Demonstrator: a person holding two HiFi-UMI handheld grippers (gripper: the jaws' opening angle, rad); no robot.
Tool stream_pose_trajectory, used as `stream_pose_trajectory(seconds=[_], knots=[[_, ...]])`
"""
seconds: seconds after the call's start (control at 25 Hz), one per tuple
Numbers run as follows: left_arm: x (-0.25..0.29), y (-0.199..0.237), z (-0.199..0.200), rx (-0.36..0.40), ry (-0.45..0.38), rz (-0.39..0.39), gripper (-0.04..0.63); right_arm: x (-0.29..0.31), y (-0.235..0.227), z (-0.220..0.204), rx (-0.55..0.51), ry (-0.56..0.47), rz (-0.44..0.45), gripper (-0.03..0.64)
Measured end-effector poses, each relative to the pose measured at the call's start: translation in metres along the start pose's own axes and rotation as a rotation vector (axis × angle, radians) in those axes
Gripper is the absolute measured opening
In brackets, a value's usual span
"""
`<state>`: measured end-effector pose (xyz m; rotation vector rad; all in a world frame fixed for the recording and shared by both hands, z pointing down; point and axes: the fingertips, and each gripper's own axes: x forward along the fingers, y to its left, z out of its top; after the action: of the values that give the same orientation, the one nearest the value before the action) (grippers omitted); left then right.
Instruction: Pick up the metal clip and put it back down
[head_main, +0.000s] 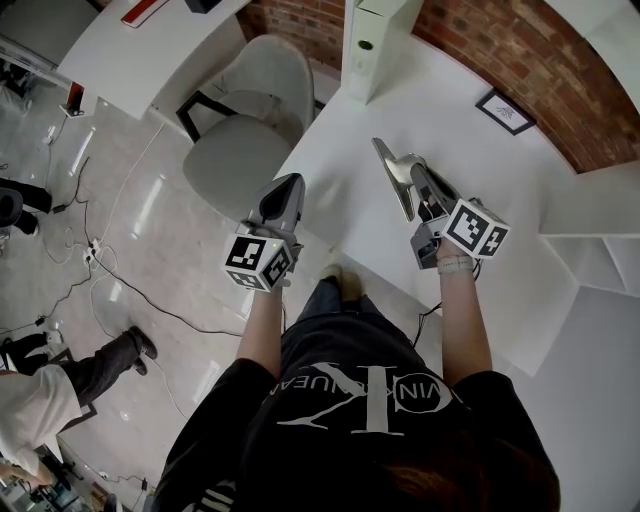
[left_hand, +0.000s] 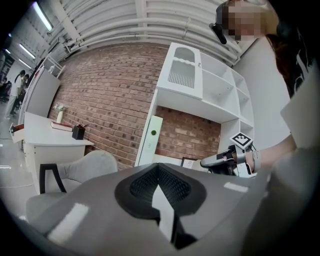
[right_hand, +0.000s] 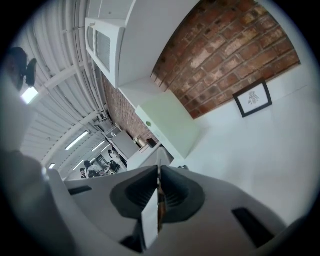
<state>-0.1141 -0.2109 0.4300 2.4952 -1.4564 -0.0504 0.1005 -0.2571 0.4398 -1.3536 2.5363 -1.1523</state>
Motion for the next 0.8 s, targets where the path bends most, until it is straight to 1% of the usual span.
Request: stream_pose_trajectory(seconds=[0.4, 0.6, 0.8], knots=[[-0.001, -0.001, 0.026, 0.019, -0.042, -0.001, 0.011, -0.013, 0.018, 0.022, -0.026, -0.052, 0.01, 0.031], [0.001, -0.002, 0.037, 0.025, -0.064, 0.002, 0.011, -0.019, 0.024, 0.04, -0.073, -0.094, 0.004, 0.031], [0.003, -0.001, 0.05, 0.035, -0.088, 0.001, 0.011, -0.022, 0.028, 0.05, -0.068, -0.117, 0.029, 0.031]])
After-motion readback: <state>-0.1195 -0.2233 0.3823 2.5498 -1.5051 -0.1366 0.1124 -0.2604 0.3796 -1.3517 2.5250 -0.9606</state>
